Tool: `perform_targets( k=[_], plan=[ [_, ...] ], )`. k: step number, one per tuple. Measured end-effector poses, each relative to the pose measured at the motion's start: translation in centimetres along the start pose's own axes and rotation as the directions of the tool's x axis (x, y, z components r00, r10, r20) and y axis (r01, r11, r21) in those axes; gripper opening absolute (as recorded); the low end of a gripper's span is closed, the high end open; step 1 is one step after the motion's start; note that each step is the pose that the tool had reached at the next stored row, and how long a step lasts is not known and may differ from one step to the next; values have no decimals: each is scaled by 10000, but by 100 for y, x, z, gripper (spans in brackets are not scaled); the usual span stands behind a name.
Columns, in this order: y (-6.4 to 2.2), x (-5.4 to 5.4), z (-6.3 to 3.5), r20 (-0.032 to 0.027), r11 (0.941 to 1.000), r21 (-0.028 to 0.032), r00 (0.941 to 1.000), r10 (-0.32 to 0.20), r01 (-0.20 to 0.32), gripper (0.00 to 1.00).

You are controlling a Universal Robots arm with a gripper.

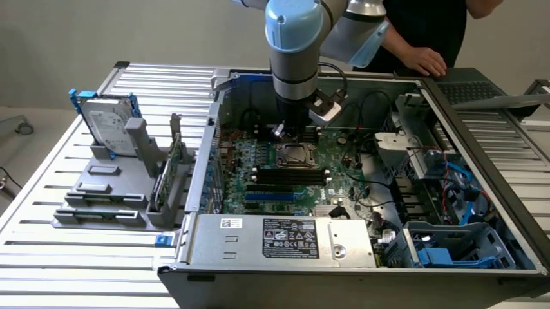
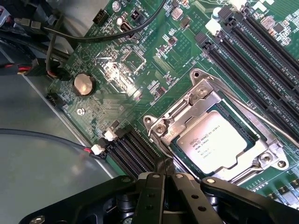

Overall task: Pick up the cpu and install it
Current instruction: 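Install the first cpu locking lever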

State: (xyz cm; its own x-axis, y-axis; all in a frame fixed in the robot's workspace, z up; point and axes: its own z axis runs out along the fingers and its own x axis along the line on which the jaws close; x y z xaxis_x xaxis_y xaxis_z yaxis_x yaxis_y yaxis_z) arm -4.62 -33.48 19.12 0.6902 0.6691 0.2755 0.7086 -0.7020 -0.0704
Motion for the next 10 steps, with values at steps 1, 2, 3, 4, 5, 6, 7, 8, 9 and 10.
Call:
perform_targets(
  k=[1, 2, 3, 4, 5, 6, 7, 8, 9, 10],
  plan=[
    [2, 1, 0, -1, 10000, -2, 10000, 9, -9, 11],
    [3, 2, 1, -1, 10000, -5, 10000, 19, -19, 11],
    [4, 3, 1, -3, 10000, -8, 10000, 30, -30, 11],
    [5, 4, 1, -3, 10000, -12, 10000, 41, -41, 11],
    [6, 6, 2, -4, 10000, -14, 10000, 51, -51, 11],
    [7, 7, 2, -4, 10000, -17, 10000, 58, -58, 11],
    [8, 8, 2, -5, 10000, -19, 10000, 67, -67, 11],
    [9, 9, 2, -6, 10000, -21, 10000, 74, -74, 11],
    [10, 9, 3, -7, 10000, -23, 10000, 82, -82, 11],
    [11, 10, 3, -7, 10000, -26, 10000, 89, -89, 11]
  ],
)
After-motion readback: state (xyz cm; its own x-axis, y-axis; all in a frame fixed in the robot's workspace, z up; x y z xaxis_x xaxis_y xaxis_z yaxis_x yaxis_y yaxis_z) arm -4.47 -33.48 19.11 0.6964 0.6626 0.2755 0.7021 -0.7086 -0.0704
